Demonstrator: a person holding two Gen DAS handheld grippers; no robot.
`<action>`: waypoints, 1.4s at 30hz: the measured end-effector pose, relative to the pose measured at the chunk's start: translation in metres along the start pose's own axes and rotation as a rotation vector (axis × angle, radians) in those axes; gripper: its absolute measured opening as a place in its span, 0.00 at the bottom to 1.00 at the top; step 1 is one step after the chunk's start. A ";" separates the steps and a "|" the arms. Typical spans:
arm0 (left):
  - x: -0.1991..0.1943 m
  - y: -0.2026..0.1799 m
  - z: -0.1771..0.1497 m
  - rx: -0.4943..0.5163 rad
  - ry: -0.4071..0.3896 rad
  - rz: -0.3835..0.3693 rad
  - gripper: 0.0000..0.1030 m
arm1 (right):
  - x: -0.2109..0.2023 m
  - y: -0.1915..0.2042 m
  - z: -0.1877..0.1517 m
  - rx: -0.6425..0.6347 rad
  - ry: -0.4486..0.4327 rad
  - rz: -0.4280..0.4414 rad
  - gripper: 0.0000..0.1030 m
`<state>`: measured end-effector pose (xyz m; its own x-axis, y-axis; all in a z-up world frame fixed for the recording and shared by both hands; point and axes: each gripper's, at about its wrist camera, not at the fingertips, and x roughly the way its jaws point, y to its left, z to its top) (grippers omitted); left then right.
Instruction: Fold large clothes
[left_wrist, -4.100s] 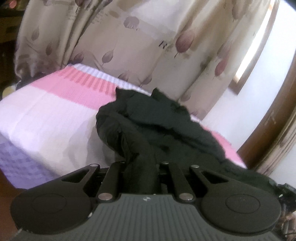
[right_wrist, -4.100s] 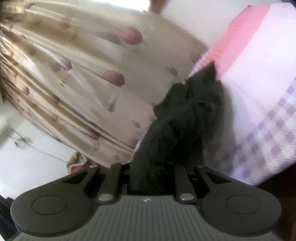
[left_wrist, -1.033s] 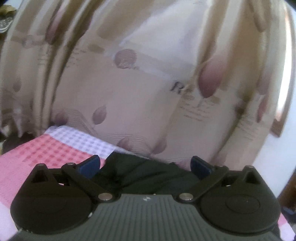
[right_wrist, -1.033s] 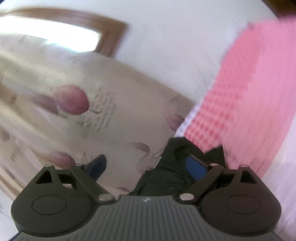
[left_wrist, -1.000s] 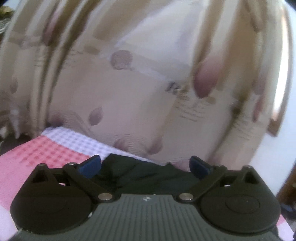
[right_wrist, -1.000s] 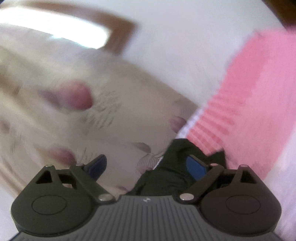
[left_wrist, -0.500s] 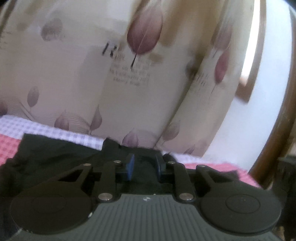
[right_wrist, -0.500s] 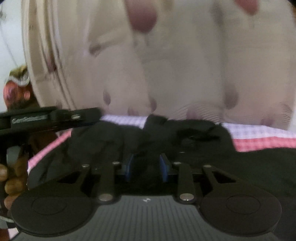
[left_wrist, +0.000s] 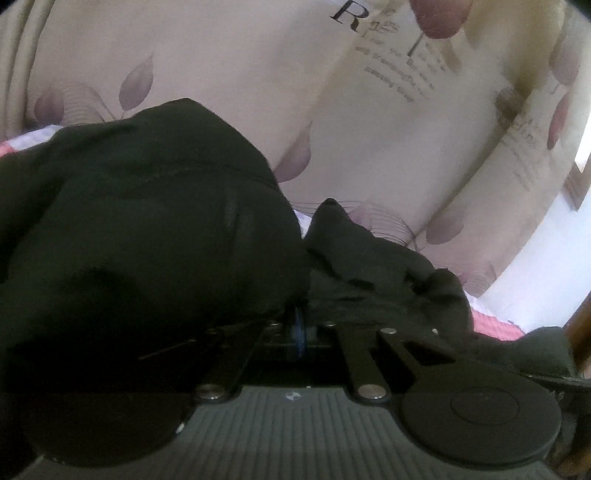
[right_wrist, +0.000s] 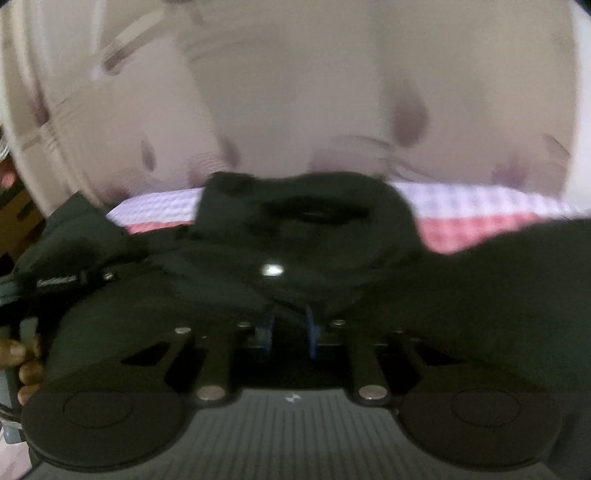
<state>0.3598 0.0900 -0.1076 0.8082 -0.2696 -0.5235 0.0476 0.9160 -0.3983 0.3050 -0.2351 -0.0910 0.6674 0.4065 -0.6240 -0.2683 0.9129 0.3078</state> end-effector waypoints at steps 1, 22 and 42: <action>0.000 0.002 0.000 -0.004 -0.003 -0.001 0.11 | -0.002 -0.008 -0.001 0.019 -0.001 -0.014 0.13; -0.015 0.087 0.014 -0.179 -0.022 0.092 0.11 | -0.063 -0.152 -0.050 0.343 -0.133 -0.041 0.00; -0.039 0.105 0.012 -0.171 -0.001 0.059 0.11 | -0.073 -0.117 -0.057 0.018 -0.124 -0.287 0.00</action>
<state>0.3404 0.2000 -0.1203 0.8075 -0.2166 -0.5487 -0.1002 0.8662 -0.4895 0.2482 -0.3695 -0.1224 0.7941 0.1231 -0.5952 -0.0449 0.9885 0.1445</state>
